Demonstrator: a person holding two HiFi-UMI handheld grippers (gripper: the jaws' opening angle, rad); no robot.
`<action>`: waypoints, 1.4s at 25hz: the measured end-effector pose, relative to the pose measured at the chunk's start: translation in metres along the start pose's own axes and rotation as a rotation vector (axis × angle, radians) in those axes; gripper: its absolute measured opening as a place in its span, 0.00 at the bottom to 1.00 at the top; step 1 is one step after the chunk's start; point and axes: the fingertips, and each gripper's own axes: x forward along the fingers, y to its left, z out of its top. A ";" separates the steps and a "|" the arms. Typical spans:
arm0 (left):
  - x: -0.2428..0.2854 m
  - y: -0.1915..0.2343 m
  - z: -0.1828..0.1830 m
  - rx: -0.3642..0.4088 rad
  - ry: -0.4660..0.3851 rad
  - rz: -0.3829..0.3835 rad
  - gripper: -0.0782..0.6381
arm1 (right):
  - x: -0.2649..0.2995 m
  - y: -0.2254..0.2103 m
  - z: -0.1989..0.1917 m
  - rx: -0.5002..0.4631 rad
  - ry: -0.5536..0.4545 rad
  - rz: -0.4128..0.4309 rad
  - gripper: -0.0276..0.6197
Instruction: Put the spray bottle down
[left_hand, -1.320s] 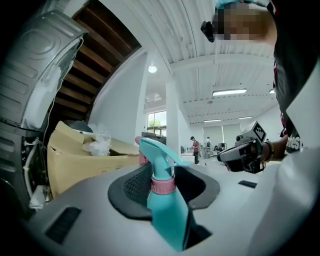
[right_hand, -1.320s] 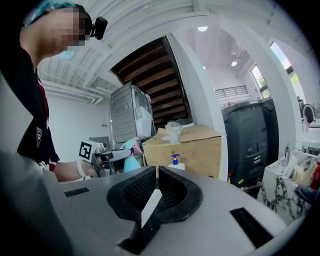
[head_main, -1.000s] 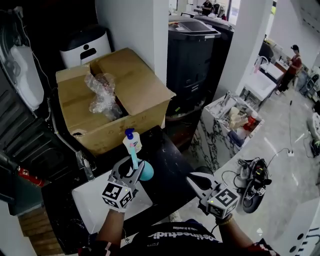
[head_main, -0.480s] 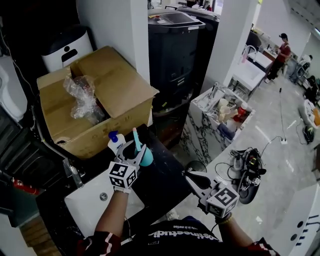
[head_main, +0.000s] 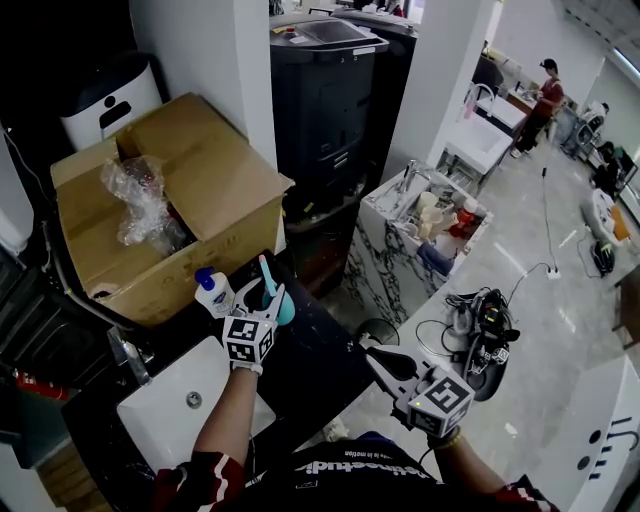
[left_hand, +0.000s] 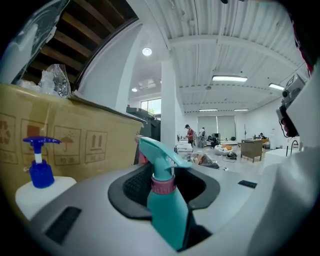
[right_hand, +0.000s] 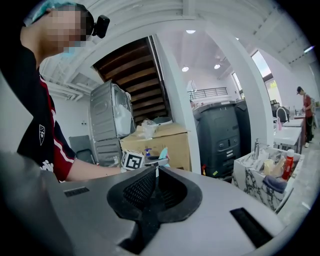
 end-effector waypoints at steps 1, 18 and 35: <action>0.002 -0.001 -0.002 0.005 0.002 -0.002 0.32 | 0.000 0.000 0.000 0.001 0.003 -0.001 0.11; 0.003 -0.007 0.000 0.044 -0.004 -0.036 0.33 | -0.002 0.002 0.001 0.004 -0.020 0.002 0.11; -0.016 -0.015 0.024 0.038 -0.034 -0.058 0.45 | -0.008 0.010 0.004 -0.006 -0.061 0.008 0.11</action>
